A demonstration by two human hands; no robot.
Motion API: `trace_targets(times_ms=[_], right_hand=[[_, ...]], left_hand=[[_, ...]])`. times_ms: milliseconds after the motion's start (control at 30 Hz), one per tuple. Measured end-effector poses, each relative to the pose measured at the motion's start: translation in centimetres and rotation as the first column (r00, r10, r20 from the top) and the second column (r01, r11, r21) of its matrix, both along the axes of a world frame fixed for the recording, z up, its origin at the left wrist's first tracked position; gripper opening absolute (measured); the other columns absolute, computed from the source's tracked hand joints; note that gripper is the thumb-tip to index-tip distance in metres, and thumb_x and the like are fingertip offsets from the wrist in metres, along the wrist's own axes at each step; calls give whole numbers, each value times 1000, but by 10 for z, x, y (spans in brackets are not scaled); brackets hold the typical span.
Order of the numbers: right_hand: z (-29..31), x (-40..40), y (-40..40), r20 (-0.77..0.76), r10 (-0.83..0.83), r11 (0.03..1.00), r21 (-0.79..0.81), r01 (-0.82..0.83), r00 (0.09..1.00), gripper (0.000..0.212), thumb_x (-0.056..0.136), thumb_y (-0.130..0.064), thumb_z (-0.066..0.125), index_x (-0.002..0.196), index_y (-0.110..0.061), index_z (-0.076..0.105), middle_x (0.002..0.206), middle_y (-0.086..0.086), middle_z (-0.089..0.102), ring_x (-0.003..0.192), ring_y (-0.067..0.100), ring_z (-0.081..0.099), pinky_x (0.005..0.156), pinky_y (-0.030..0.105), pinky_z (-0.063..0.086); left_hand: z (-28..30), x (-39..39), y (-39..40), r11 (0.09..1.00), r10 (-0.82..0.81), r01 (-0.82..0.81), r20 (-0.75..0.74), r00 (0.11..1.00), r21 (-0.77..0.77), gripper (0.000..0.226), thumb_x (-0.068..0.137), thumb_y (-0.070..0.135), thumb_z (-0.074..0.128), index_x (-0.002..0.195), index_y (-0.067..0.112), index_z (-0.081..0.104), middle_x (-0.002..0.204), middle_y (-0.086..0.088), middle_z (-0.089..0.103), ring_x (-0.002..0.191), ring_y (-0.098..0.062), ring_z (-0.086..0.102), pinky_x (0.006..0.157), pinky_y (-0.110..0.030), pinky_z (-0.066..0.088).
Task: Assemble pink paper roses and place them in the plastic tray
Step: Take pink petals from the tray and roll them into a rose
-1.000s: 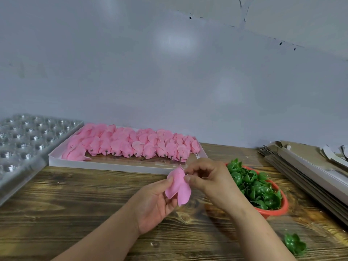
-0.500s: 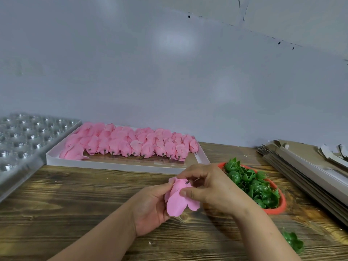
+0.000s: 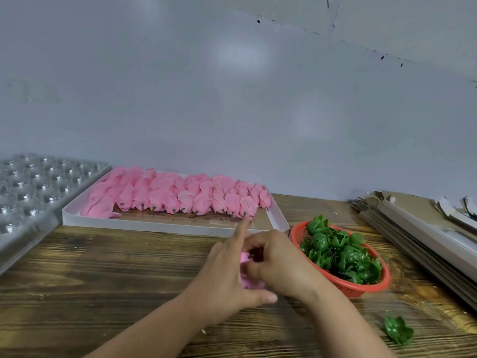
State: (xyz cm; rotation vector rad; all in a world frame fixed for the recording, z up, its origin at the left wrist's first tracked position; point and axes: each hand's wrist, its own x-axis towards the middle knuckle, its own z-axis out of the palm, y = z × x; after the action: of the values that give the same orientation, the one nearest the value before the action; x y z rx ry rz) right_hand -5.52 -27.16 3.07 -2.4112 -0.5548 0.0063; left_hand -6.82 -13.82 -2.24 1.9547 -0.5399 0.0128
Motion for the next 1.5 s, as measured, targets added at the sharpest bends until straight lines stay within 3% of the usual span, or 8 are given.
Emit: trace_targets(times_ms=[100, 400, 633, 767, 867, 1000, 1233, 1500], right_hand=[[-5, -4, 12, 33, -32, 1000, 0, 32, 999, 15, 70, -2, 60, 76, -13, 68, 62, -4, 59, 55, 8, 50, 56, 28, 44], [-5, -7, 21, -77, -144, 948, 277, 160, 987, 13, 67, -1, 68, 77, -10, 69, 75, 13, 70, 65, 17, 60, 66, 40, 54], [-2, -4, 13, -81, -145, 940, 300, 163, 986, 11, 69, -5, 74, 70, -12, 67, 68, 7, 67, 62, 13, 58, 61, 32, 51], [9, -5, 0, -101, -11, 953, 301, 41, 995, 14, 72, -12, 79, 81, -17, 69, 77, 2, 68, 70, 7, 59, 70, 27, 52], [13, -5, -10, -62, 34, 948, 318, -12, 998, 20, 73, -5, 79, 84, -19, 70, 75, -7, 63, 70, 6, 57, 74, 28, 52], [12, -5, -11, -53, 71, 973, 225, -58, 996, 35, 74, -2, 76, 98, -25, 67, 77, -9, 58, 71, 4, 55, 77, 28, 52], [11, -5, -13, -62, 133, 976, 179, -121, 989, 33, 78, -2, 73, 97, -28, 68, 79, 10, 64, 70, 8, 55, 75, 35, 52], [6, -7, -5, -78, 191, 963, 206, -171, 979, 28, 74, -4, 76, 90, -26, 72, 79, -13, 64, 68, -2, 58, 64, 16, 46]], left_hand=[[3, -1, -3, 939, 225, -273, 229, 947, 207, 127, 67, 35, 80, 142, 50, -21, 100, 41, 29, 101, 13, 29, 113, -28, 26], [2, 0, -2, 900, 402, -420, 146, 904, 118, 94, 75, 19, 71, 150, 32, 16, 114, 6, 66, 108, -16, 61, 90, -31, 48], [0, 6, 0, 936, 349, -346, -38, 936, 69, 22, 79, 11, 68, 72, 27, 55, 73, 8, 62, 65, -4, 57, 51, -13, 41], [5, 6, 4, 959, 274, -283, -176, 945, -27, 7, 78, 11, 69, 78, 16, 64, 76, -3, 69, 69, -17, 65, 58, -27, 54], [5, 6, 6, 964, 253, -266, -222, 941, -26, 10, 84, 8, 61, 91, 14, 64, 90, -10, 69, 82, -27, 67, 73, -41, 58], [4, 6, 6, 975, 203, -218, -241, 949, -40, 11, 88, 7, 58, 89, 17, 61, 85, -3, 66, 62, -9, 57, 52, -18, 48], [3, 9, 6, 981, 115, -152, -269, 956, -119, 14, 82, 13, 74, 91, 19, 65, 81, 1, 69, 69, -8, 62, 59, -21, 47], [1, 9, 11, 988, 93, -127, -315, 945, -88, 17, 73, 0, 77, 83, 11, 69, 73, 0, 68, 67, -9, 63, 62, -21, 51]])
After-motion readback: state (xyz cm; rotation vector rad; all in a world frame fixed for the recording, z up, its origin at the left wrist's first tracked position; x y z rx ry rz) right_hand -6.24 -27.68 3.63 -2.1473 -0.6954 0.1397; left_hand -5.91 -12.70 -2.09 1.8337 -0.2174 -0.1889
